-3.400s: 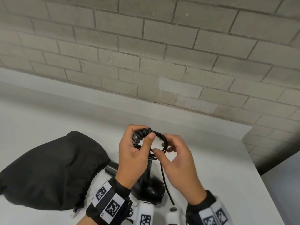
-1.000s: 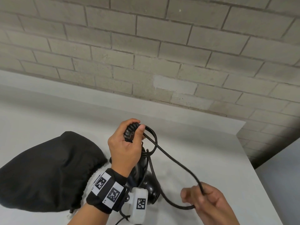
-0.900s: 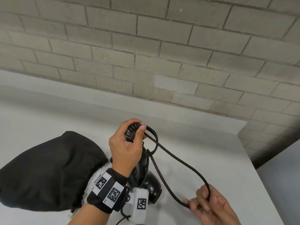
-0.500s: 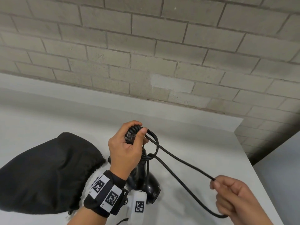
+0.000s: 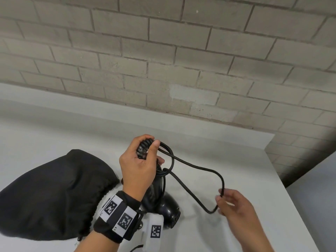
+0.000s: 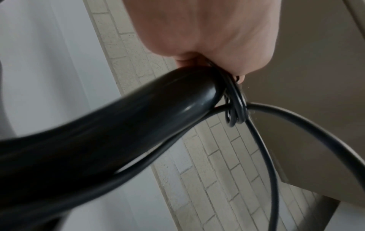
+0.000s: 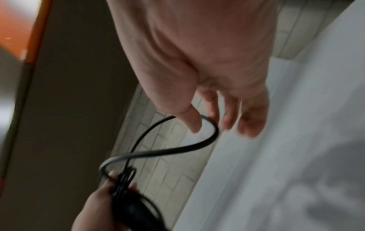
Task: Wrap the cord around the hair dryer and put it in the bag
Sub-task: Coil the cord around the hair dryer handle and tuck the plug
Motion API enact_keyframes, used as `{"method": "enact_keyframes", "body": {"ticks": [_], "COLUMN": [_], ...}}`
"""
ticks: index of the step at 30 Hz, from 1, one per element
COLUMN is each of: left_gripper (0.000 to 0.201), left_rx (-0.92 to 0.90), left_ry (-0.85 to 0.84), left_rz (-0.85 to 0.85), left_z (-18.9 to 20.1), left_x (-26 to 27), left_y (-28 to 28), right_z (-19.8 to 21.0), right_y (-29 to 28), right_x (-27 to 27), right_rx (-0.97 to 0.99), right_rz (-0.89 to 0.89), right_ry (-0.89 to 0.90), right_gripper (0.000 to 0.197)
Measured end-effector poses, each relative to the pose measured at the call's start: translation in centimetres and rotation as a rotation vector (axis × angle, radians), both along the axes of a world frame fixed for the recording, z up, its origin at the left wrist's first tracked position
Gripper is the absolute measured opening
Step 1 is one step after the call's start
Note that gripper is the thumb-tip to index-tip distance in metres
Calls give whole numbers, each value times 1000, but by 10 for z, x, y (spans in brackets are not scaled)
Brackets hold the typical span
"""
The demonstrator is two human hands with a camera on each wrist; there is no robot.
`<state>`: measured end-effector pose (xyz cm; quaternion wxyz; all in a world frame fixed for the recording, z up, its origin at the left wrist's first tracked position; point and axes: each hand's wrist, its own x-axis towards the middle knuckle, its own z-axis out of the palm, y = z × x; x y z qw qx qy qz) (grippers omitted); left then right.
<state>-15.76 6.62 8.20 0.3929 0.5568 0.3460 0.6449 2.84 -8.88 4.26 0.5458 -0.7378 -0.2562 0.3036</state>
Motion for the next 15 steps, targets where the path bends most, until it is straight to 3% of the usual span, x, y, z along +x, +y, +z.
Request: {"method": "enact_keyframes", "body": {"ticks": [3, 6, 8, 11, 13, 15], "left_gripper": [15, 16, 17, 19, 18, 15], "left_rx": [10, 19, 19, 32, 50, 90], "left_ry": [17, 26, 31, 50, 64, 93], "left_rz": [22, 33, 45, 63, 75, 105], "left_z": [0, 1, 2, 1, 1, 2], "left_x": [0, -1, -1, -2, -2, -4], "left_y": [-1, -3, -3, -3, -4, -4], "right_z": [21, 54, 68, 78, 82, 91], "right_y": [11, 20, 29, 42, 47, 48], "right_x": [-34, -67, -81, -92, -94, -93], "right_rx": [148, 410, 310, -41, 0, 146], "right_rz": [-107, -52, 164, 545, 609, 555], "right_ry": [-346, -636, -564, -341, -251, -249], "right_gripper": [29, 22, 21, 27, 26, 27]}}
